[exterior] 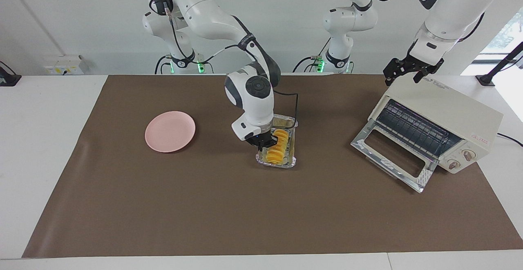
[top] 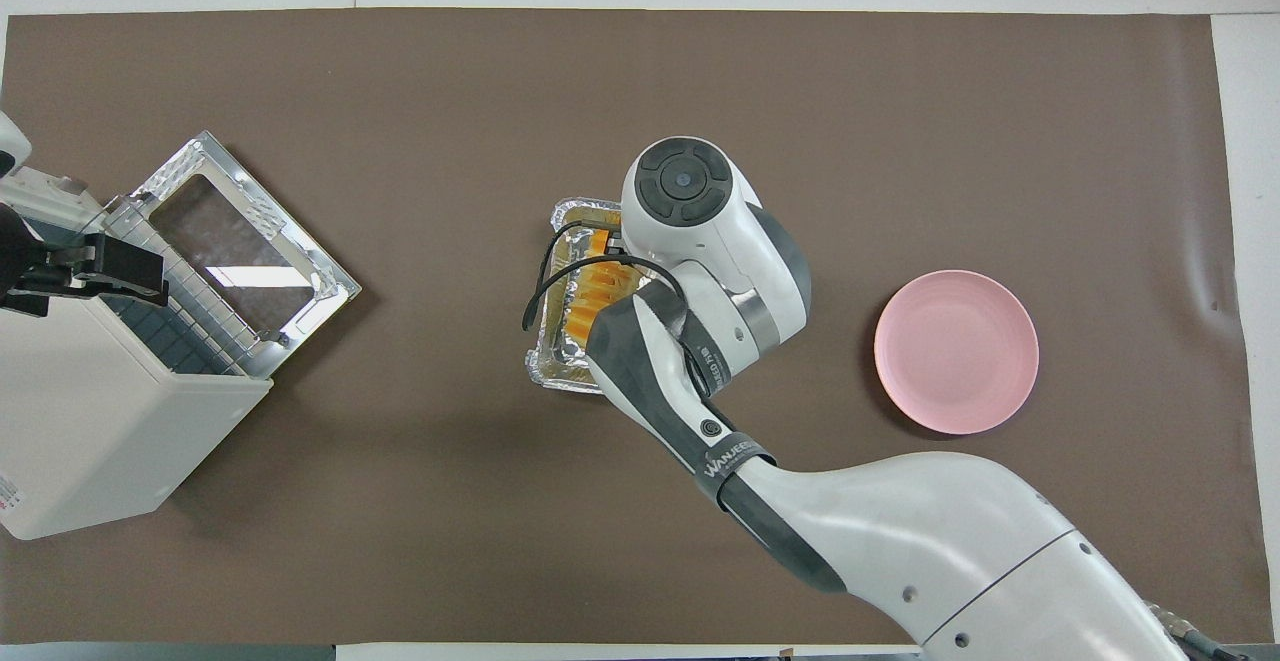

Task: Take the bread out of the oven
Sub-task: 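Slide the foil tray beside the pink plate with the right gripper, then grasp the bread slices in the tray with the right gripper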

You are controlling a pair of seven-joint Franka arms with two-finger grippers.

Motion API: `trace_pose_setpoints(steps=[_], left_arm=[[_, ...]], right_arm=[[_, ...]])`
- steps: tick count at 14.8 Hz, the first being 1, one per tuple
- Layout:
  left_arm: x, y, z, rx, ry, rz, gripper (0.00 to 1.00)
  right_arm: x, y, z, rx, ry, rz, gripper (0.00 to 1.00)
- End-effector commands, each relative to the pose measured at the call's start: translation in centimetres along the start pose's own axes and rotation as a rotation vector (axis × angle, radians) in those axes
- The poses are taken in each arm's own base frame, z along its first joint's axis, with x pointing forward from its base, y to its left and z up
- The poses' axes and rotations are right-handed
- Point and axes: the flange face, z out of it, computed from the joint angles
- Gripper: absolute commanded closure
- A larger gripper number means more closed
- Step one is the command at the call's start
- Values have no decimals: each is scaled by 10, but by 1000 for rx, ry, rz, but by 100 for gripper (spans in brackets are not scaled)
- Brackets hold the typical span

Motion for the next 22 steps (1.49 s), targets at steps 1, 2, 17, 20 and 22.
trace_pose_setpoints(steps=[1,2,17,20,22], left_arm=[[-1,3,-5,-6,-4,18,0],[-2,3,-3,-5,-9,18,0],[-2,-1,-2,-7,-9,-7,0],[-3,-5,-1,-7,-17,-14,0],[-2,-7,-1,-8,-14,-19,0]], right_arm=[[56,53,-57,-1,-22,-37,100],[81,84,-69,7,-28,-38,100],[218,313,18,59,10,-279,100],[218,315,18,51,9,-283,100],[226,331,10,42,23,-311,100]])
